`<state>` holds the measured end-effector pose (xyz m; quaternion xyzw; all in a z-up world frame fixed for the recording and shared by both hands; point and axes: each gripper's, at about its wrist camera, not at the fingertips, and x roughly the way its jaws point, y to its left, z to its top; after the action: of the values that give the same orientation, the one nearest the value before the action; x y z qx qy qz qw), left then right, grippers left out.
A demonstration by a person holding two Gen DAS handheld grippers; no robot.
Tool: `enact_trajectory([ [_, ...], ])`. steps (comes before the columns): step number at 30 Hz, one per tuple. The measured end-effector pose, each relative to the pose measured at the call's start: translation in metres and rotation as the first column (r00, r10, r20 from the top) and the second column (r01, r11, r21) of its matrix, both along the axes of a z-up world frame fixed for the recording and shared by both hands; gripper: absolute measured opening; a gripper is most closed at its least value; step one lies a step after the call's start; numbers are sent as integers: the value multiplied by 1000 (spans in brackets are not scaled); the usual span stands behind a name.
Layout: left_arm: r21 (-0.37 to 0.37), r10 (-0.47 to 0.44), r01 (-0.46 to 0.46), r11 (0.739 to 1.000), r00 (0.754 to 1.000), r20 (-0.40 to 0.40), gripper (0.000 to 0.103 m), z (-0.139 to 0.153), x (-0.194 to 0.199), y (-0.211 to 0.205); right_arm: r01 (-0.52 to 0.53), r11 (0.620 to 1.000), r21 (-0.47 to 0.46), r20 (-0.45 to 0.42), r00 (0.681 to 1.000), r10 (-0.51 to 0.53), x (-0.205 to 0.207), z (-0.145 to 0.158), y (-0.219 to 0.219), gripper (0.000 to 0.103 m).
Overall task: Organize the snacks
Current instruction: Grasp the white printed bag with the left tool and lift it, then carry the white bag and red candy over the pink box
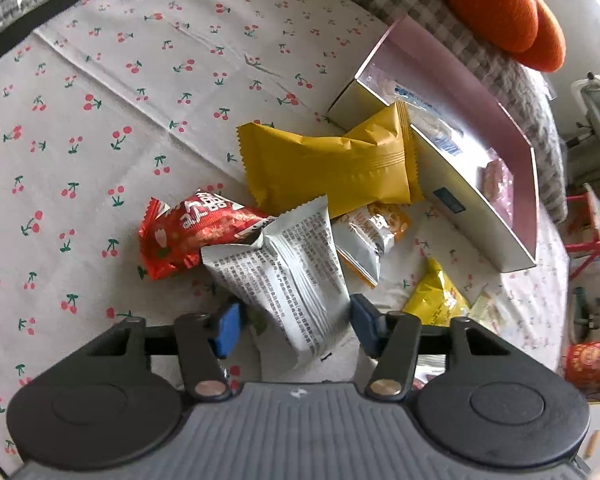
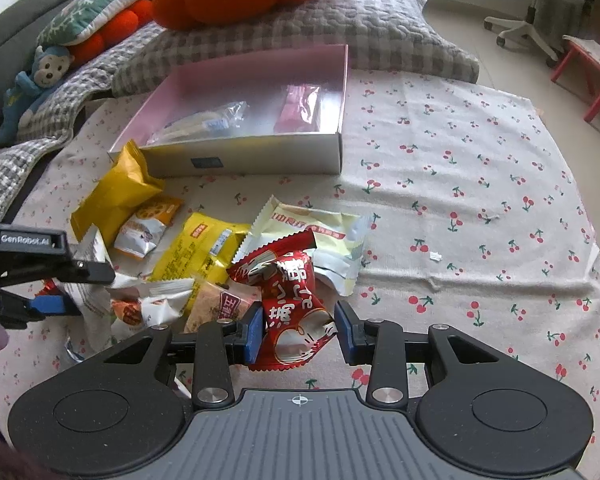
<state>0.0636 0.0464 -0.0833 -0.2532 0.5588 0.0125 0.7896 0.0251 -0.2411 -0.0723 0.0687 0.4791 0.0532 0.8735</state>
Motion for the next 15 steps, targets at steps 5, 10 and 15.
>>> enact_trajectory([
  [5,-57,-26,26,998,1000,2,46,3,-5,10,10,1000,24,17,1000,-10,-1,8,0,36],
  [10,-103,-42,45,994,999,28,44,12,-11,18,15,999,36,36,999,-16,-2,16,3,36],
  [15,-150,-55,61,987,997,49,43,20,-12,22,10,998,54,48,999,-13,-2,23,8,36],
])
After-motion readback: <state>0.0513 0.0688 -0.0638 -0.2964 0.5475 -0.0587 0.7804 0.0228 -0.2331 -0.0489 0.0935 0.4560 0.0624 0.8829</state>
